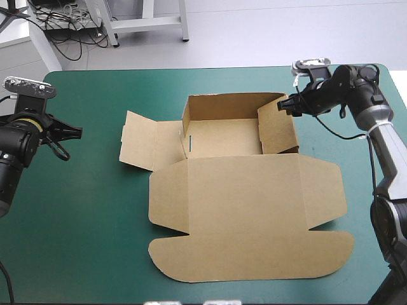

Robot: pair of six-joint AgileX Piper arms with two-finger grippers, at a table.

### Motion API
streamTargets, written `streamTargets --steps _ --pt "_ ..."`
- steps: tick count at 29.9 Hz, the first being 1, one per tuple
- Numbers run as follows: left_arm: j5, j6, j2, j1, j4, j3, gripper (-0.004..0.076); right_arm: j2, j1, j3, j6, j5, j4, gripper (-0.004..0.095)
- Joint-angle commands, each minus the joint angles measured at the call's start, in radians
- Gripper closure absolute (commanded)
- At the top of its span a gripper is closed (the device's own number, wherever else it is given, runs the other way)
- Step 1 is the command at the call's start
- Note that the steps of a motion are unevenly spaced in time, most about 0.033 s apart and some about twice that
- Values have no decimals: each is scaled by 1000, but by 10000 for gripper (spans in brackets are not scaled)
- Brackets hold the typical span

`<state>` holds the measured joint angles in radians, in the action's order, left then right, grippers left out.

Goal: Fold the box

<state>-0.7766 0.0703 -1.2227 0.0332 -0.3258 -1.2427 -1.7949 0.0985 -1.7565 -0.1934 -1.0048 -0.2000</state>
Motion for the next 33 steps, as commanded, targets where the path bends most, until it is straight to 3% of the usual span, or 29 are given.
streamTargets --steps 1,6,11,20,28,31,33 --pt "32 -4 -5 -1 2 -27 723 39 -4 -181 54 -72 107 359" --pt "42 -4 -44 -11 14 -27 723 37 -4 -289 126 -186 126 359" --pt "45 -51 -73 -179 208 -27 723 26 -4 -285 153 -215 112 359" --pt "-163 -407 -81 -460 732 -27 723 -115 -4 -281 146 -224 20 360" --pt "-225 -441 -81 -471 790 -27 723 -254 -4 -281 142 -248 -100 361" --pt "-215 -441 -81 -471 797 -27 730 -274 -4 -281 126 -248 -112 407" --pt "-204 -441 -81 -471 797 -27 733 -283 -4 -281 126 -248 -96 503"
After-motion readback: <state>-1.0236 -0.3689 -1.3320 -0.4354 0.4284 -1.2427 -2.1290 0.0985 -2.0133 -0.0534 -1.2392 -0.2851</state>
